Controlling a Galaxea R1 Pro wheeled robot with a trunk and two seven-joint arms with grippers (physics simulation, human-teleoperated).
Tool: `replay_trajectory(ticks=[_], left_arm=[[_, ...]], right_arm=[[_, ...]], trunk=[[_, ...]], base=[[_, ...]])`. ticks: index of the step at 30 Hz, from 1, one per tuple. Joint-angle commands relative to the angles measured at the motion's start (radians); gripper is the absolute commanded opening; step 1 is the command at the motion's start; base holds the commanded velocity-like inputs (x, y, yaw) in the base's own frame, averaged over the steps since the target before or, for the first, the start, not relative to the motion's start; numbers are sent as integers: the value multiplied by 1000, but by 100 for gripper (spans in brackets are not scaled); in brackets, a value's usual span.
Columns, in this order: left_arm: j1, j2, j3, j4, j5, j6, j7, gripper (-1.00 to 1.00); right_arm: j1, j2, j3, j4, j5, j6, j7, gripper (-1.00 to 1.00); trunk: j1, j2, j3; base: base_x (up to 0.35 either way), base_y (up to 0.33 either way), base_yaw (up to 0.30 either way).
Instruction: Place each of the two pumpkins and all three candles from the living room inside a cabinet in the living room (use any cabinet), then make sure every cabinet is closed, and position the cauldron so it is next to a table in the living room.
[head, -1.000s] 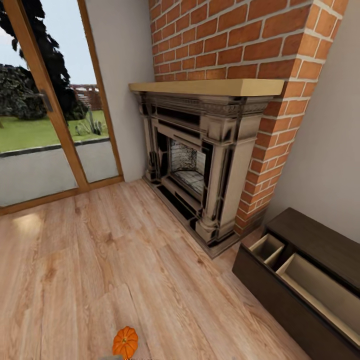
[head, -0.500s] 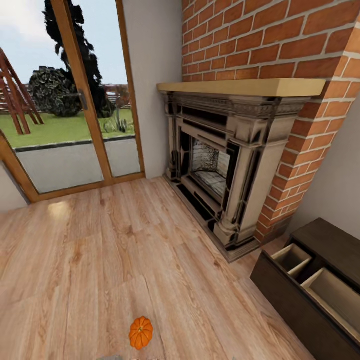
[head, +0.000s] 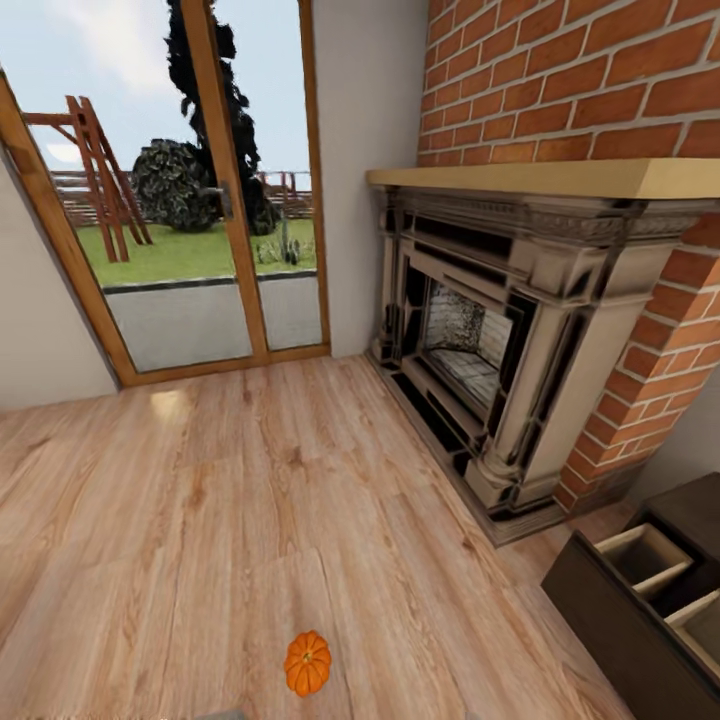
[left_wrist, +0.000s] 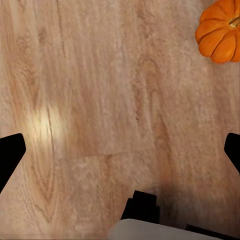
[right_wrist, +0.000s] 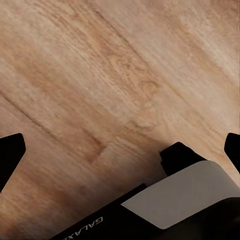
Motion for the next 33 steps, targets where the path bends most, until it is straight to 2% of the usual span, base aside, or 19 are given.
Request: replay_trajectory(ticks=[1, 7, 17, 24, 33], left_arm=[[0, -2, 5, 2, -10, -3, -1, 100], [0, -1, 5, 9, -9, -40, -1, 100], [0, -1, 5, 9, -9, -44, -1, 100], [0, -1, 5, 9, -9, -44, -1, 100], [0, -2, 6, 9, -9, -44, -1, 100]], right_arm=[[0, -1, 9, -1, -9, -1, -6, 100], [0, -1, 9, -1, -9, 0, -6, 100], [0, -1, 10, -1, -8, 0, -6, 100], [0, -1, 27, -1, -9, 0, -6, 100], [0, -1, 30, -1, -9, 0, -6, 100]], trunk=[[0, 0, 0], [0, 0, 6], [0, 0, 9], [0, 0, 12], [0, 0, 15]], base=[[125, -84, 264], [186, -7, 262], [119, 112, 96], [100, 76, 208], [72, 67, 157]])
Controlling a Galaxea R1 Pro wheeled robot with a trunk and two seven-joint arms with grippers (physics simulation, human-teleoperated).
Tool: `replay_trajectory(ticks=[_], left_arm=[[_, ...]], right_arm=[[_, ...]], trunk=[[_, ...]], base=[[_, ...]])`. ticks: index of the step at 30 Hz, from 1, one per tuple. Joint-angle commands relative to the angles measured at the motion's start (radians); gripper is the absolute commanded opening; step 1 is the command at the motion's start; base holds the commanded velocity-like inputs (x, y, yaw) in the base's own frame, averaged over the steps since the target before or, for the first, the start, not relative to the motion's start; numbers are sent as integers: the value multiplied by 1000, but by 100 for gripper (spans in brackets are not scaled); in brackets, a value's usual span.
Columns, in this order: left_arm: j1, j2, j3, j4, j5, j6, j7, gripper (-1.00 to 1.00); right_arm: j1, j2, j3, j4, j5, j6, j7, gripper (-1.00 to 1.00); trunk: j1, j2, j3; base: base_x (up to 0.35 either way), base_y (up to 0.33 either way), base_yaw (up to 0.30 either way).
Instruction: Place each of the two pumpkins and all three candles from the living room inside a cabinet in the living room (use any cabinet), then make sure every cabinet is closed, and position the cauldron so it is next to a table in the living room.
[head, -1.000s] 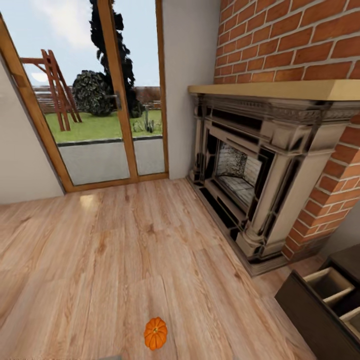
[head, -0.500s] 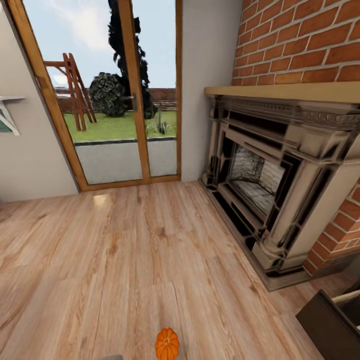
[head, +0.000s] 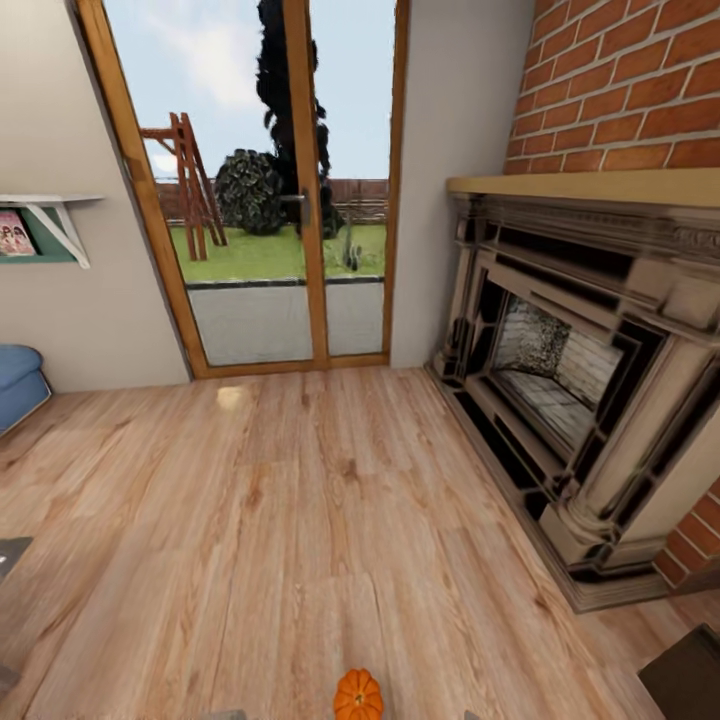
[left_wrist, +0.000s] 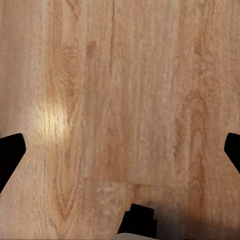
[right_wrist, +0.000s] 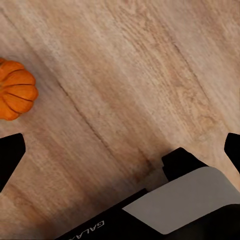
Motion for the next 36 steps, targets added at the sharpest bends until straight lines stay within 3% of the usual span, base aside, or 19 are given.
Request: replay_trajectory(ticks=[1, 15, 36], left_arm=[[0, -1, 5, -2, -10, 6, 0, 100], [0, -1, 3, 1, -10, 5, 0, 100], [0, -1, 5, 29, -11, -17, 0, 100]], right_arm=[[-1, -1, 9, -1, -8, -1, -7, 100], [-1, -1, 9, -1, -8, -1, -5, 100], [-1, -1, 9, -1, -9, -2, -6, 100]], trunk=[[0, 0, 0], [0, 0, 4], [0, 0, 5]], base=[[46, 85, 254], [116, 32, 154], [5, 121, 124]])
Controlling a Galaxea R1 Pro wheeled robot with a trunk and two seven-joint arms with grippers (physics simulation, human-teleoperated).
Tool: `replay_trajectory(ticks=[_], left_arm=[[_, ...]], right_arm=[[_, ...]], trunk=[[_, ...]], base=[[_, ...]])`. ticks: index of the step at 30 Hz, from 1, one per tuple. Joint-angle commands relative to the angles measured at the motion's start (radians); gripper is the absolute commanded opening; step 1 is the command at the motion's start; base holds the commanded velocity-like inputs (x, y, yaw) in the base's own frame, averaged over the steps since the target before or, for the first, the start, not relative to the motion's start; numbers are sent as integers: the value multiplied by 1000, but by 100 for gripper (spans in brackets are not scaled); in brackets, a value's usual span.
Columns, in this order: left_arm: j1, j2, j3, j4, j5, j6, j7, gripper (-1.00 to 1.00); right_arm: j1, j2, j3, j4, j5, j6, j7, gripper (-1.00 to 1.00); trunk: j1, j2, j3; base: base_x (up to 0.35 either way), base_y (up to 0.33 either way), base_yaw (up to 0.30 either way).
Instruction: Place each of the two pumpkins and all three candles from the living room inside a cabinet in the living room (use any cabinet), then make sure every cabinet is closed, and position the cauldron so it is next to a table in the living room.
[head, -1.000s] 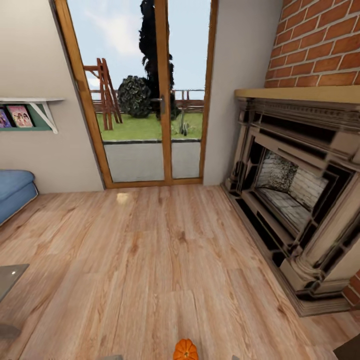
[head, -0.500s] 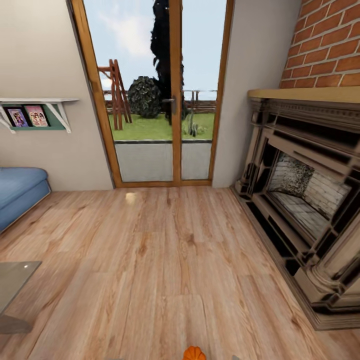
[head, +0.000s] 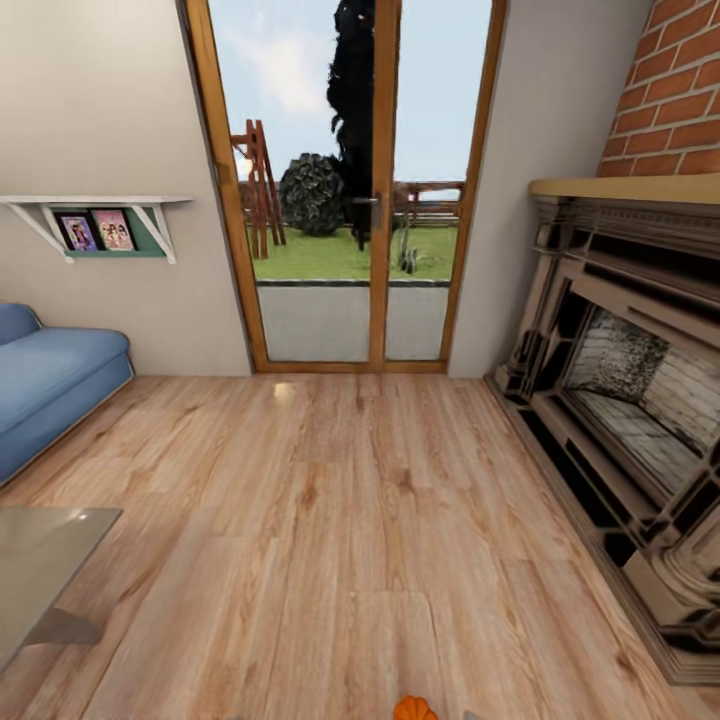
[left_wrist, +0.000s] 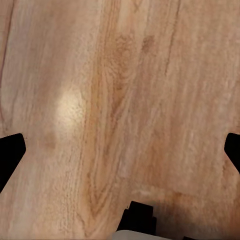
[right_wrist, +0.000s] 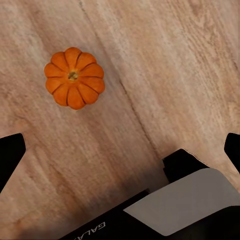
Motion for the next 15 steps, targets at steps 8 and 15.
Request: replay_trajectory(ticks=[8, 15], left_arm=[[0, -1, 5, -2, -10, 6, 0, 100], [0, -1, 4, -2, -10, 6, 0, 100]], right_arm=[[-1, -1, 8, -1, -9, -1, -7, 100], [-1, -1, 8, -1, -9, -1, -7, 100]], trunk=[[0, 0, -1], [0, 0, -1]], base=[[8, 61, 8], [76, 170, 0]])
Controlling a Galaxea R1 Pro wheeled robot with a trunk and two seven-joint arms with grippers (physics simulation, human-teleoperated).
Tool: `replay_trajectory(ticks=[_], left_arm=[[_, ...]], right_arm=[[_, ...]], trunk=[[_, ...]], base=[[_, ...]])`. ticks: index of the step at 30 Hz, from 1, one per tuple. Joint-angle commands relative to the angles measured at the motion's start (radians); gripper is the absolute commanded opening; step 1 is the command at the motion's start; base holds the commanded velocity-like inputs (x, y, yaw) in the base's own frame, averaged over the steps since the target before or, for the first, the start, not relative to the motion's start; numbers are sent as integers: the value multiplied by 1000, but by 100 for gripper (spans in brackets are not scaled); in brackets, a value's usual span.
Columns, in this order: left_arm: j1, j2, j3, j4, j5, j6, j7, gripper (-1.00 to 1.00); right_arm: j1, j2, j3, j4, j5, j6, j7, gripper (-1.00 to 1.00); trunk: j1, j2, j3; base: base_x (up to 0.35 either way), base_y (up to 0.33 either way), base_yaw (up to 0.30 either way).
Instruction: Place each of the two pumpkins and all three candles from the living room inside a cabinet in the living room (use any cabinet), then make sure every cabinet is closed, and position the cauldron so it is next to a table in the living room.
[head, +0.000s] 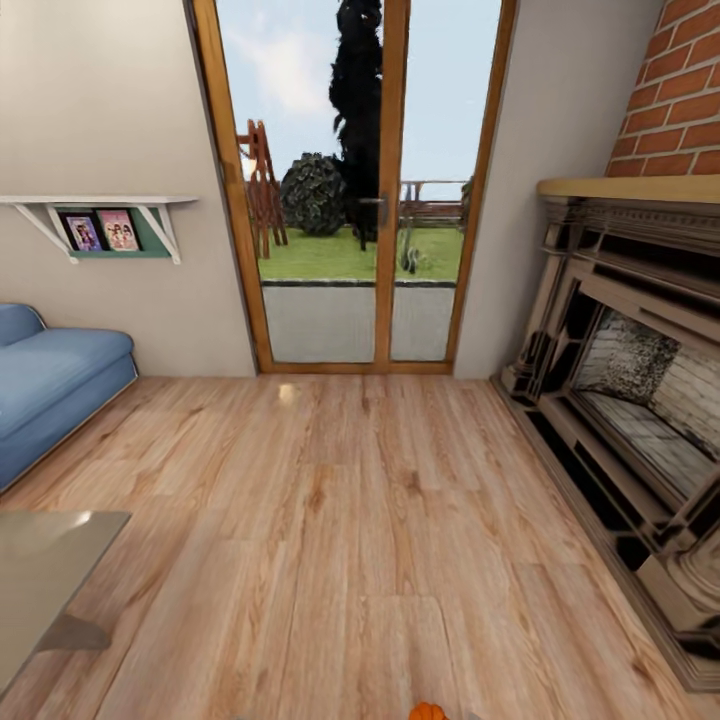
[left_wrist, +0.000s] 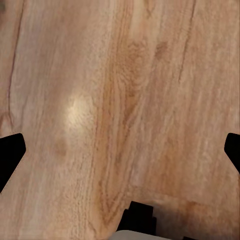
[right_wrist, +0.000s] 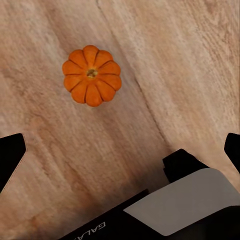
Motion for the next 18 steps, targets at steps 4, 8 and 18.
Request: replay_trajectory(ticks=[4, 8, 18], left_arm=[[0, -1, 4, -2, -10, 5, 0, 100], [0, -1, 4, -2, -10, 5, 0, 100], [0, -1, 5, 0, -10, 6, 0, 100]], right_arm=[[-1, -1, 8, -1, -8, -1, -7, 100], [-1, -1, 8, -1, -8, -1, -7, 100], [-1, -1, 8, -1, -9, -1, -7, 100]], trunk=[[0, 0, -1], [0, 0, -1], [0, 0, -1]], base=[[135, 105, 0], [56, 26, 0], [28, 2, 0]])
